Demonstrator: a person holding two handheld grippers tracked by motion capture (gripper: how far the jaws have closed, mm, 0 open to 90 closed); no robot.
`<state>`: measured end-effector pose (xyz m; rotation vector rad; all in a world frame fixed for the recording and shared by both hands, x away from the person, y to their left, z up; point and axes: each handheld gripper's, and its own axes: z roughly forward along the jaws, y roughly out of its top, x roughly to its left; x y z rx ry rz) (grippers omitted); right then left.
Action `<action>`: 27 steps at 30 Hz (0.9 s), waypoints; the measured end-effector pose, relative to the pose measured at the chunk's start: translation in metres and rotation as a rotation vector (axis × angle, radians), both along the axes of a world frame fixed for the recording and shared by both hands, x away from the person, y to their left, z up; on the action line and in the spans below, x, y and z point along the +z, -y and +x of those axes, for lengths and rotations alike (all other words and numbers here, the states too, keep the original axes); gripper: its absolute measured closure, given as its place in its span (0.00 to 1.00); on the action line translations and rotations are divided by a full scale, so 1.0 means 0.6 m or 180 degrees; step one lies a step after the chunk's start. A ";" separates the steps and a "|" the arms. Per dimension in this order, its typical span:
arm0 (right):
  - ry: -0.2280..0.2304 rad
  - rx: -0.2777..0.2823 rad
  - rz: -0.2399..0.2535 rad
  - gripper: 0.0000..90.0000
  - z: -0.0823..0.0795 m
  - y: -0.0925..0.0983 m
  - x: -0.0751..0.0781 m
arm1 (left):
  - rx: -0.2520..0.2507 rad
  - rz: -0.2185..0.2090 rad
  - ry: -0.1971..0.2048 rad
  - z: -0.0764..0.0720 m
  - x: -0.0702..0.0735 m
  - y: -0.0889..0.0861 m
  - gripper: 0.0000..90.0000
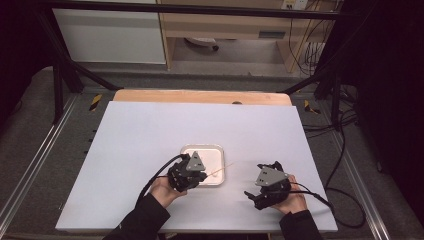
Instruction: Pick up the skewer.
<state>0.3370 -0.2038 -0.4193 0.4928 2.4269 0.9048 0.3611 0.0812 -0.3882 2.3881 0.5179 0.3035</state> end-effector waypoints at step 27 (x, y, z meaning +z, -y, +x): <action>0.0901 0.0701 -0.1091 0.36 -0.023 -0.061 0.014 | -0.0387 0.0197 -0.0121 -0.003 0.001 0.068 0.98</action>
